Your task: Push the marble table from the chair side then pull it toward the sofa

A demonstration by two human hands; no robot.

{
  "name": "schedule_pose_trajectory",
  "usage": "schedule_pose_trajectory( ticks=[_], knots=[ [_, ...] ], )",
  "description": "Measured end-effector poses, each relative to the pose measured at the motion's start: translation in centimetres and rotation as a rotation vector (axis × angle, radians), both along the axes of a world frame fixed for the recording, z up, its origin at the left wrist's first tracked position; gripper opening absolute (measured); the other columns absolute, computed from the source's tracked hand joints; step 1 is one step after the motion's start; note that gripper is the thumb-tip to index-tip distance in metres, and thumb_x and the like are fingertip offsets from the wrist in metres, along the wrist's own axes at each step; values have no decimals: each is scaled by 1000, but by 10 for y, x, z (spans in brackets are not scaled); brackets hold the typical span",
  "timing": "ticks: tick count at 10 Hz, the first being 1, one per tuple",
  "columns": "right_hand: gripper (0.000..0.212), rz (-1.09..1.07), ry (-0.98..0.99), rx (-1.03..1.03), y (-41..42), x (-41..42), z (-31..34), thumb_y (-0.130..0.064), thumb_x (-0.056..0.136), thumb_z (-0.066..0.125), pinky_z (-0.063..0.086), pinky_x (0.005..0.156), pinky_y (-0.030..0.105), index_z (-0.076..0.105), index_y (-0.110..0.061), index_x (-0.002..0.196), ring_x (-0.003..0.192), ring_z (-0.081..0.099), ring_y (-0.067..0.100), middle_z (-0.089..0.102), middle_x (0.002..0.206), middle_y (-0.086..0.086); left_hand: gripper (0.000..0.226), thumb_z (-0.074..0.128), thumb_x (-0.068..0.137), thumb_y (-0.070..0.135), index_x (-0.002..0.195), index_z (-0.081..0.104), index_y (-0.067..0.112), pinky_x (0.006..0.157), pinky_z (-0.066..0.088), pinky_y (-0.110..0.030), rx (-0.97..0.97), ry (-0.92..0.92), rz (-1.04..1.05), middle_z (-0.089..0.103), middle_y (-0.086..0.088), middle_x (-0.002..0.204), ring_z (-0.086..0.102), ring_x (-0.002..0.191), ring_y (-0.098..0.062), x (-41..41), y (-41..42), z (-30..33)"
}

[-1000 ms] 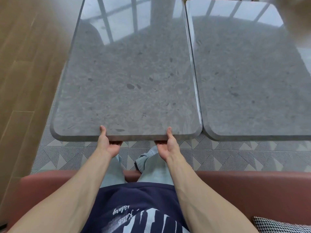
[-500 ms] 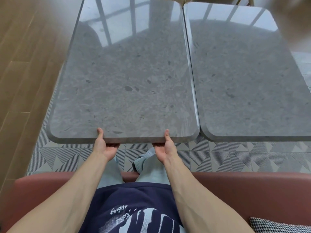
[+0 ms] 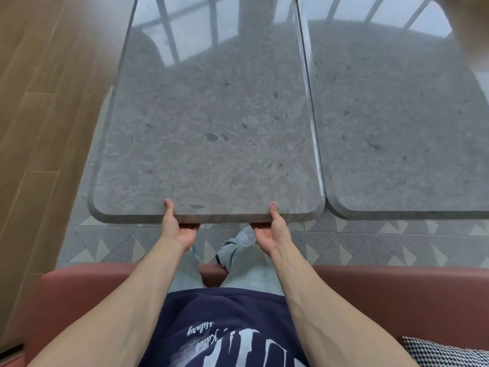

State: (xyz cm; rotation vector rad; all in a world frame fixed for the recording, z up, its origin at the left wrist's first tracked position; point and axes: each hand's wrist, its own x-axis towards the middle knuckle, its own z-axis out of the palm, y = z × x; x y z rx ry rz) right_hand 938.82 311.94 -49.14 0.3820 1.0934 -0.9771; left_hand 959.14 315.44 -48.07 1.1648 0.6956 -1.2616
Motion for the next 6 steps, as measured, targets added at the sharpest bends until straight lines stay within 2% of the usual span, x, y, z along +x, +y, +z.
schedule_pose_trajectory(
  ticks=[1, 2, 3, 4, 5, 6],
  knots=[
    [48, 17, 13, 7, -3, 1, 3, -27, 98, 60, 40, 114, 46, 51, -2, 139, 129, 55, 35, 59, 138, 19, 61, 68, 87, 50, 129, 53, 9, 108, 45, -46, 20, -7, 6, 60, -16, 130, 58, 121, -32, -2, -2, 5],
    [45, 73, 16, 40, -9, -2, 7, -31, 100, 56, 40, 114, 46, 54, -2, 134, 127, 55, 36, 58, 138, 21, 65, 62, 91, 52, 138, 49, 9, 101, 47, -46, 61, -8, -43, 57, -17, 135, 56, 122, -33, -1, -5, 10],
    [44, 414, 209, 178, -22, -10, 11, -42, 100, 54, 53, 95, 55, 50, -5, 124, 115, 60, 44, 58, 123, 27, 64, 55, 95, 54, 136, 48, 5, 99, 47, -48, 288, -11, -232, 58, -17, 132, 56, 123, -35, 10, -21, 25],
    [45, 942, 454, 279, -41, -20, 30, -45, 102, 45, 59, 49, 43, 54, -2, 96, 69, 70, 39, 65, 93, 30, 33, 47, 100, 32, 117, 54, 4, 89, 52, -45, 471, -6, -439, 65, -16, 122, 65, 110, -32, 22, -38, 45],
    [40, 1178, 667, 196, -92, -16, 55, -18, 103, 36, 49, 39, 26, 54, 2, 74, 30, 55, 21, 59, 50, 15, 17, 44, 97, 19, 90, 52, 6, 69, 56, -42, 663, -80, -619, 59, -6, 69, 68, 49, -28, 32, -37, 57],
    [28, 1071, 708, -11, -134, 3, 78, -12, 100, 43, 54, 40, 29, 57, 1, 79, 40, 63, 23, 65, 68, 19, 28, 40, 96, 16, 70, 47, 9, 57, 51, -39, 641, -184, -620, 48, -3, 53, 61, 59, -29, 35, -53, 67]
  ],
)
